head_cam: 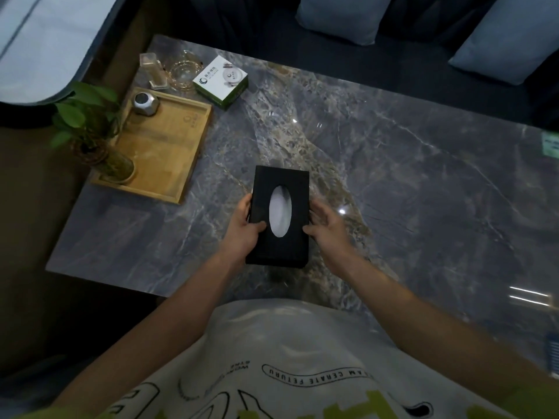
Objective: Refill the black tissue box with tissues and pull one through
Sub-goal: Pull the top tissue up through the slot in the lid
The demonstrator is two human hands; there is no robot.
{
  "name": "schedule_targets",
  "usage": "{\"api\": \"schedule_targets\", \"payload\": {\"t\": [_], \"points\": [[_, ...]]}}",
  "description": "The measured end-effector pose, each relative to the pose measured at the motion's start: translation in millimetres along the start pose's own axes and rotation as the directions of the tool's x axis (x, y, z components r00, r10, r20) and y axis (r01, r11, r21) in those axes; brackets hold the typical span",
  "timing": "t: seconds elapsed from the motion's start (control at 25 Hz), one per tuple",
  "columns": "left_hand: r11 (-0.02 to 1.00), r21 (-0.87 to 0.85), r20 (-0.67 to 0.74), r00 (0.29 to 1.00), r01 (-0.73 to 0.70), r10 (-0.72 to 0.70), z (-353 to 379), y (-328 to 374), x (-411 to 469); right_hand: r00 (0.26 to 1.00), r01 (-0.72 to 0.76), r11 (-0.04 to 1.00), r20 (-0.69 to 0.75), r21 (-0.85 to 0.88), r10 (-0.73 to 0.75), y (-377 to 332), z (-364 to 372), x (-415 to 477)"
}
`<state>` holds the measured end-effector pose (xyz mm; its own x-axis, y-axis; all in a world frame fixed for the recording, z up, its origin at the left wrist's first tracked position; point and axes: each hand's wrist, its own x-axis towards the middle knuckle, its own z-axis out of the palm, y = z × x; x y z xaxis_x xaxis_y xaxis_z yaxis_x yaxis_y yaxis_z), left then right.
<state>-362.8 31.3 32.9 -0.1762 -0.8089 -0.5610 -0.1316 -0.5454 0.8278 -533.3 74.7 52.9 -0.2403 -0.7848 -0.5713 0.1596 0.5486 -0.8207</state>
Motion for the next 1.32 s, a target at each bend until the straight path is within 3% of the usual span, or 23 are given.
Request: {"api": "schedule_targets", "payload": {"t": [0.44, 0.56, 0.64, 0.76, 0.92, 1.16, 1.32], "points": [[0.989, 0.143, 0.018, 1.000, 0.020, -0.023, -15, -38, -11, 0.993, -0.014, 0.991, 0.114, -0.136, 0.029, 32, 10, 1], [0.980, 0.201, 0.034, 0.999, 0.013, -0.021, -15, -48, -15, 0.996, 0.039, 0.934, 0.086, -0.354, -0.009, 35, 8, 7], [0.980, 0.200, 0.038, 0.999, 0.002, -0.010, -16, -53, -15, 0.985, 0.158, 0.776, 0.037, -0.610, -0.171, 34, 9, 9], [0.985, 0.172, 0.061, 0.998, -0.004, -0.007, -21, -56, -14, 0.938, 0.289, 0.504, 0.135, -0.814, -0.320, 29, 23, 9], [0.974, 0.228, 0.051, 0.999, 0.001, -0.013, -21, -60, -9, 0.921, 0.321, 0.231, 0.247, -0.918, -0.301, 27, 50, 15], [0.968, 0.253, 0.071, 0.997, 0.009, -0.028, -26, -67, -1, 0.951, 0.235, -0.124, 0.255, -0.964, -0.174, 19, 71, 25], [0.975, 0.219, 0.117, 0.991, 0.035, -0.062, -32, -69, 2, 0.969, 0.217, -0.267, 0.241, -0.939, -0.060, 17, 82, 33]]}}
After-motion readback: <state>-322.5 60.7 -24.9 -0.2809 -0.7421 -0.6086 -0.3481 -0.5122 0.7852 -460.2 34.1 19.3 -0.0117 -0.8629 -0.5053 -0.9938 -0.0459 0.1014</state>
